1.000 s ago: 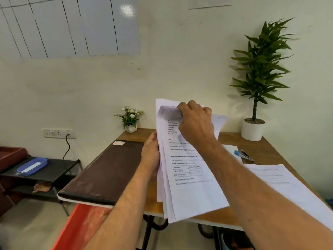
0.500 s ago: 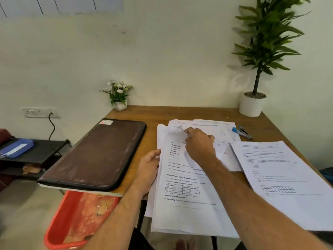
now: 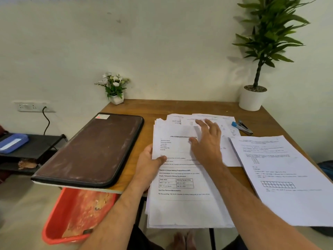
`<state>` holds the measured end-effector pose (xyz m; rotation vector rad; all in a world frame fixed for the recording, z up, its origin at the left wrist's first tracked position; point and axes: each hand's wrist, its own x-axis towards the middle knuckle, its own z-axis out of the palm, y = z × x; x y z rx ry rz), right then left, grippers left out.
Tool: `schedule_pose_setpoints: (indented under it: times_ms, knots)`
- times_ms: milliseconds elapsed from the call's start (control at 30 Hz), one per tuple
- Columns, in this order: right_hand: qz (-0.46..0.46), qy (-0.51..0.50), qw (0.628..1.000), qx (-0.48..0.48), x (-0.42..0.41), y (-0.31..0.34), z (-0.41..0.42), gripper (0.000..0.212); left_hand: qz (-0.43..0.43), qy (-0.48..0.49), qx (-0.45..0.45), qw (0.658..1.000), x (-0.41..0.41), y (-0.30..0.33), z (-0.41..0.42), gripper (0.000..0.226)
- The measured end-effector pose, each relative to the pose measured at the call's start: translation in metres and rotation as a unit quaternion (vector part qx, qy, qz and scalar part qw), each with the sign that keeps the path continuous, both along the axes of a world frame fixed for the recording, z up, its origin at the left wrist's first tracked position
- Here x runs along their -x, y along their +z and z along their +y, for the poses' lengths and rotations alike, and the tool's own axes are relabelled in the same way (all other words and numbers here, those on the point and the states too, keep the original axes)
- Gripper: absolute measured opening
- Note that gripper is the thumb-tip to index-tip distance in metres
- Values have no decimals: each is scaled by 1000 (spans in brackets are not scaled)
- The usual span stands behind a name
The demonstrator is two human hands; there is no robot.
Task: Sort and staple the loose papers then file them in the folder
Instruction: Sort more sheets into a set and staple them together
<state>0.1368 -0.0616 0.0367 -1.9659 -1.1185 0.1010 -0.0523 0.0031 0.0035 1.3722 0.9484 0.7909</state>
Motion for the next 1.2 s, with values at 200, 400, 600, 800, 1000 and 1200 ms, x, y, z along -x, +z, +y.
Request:
schedule_pose_setpoints:
  times_ms: [200, 400, 600, 800, 1000, 1200]
  knots:
    - [188, -51, 981, 16, -20, 2, -36, 64, -152, 16, 57, 987, 11, 2, 5, 53]
    - [312, 63, 948, -22, -20, -7, -45, 22, -155, 29, 61, 986, 6, 4, 8, 48]
    - [301, 83, 950, -7, -22, -18, -48, 20, -84, -1, 28, 996, 1, -4, 8, 40]
    - [413, 140, 899, -42, -23, -20, -58, 23, -86, 11, 48, 995, 2, -9, 5, 33]
    - [390, 147, 909, -20, -16, -6, -55, 19, -119, 32, 96, 988, 3, 4, 6, 32]
    - [398, 124, 905, -82, -13, 17, -58, 23, -115, -37, 86, 989, 0, 39, -3, 27]
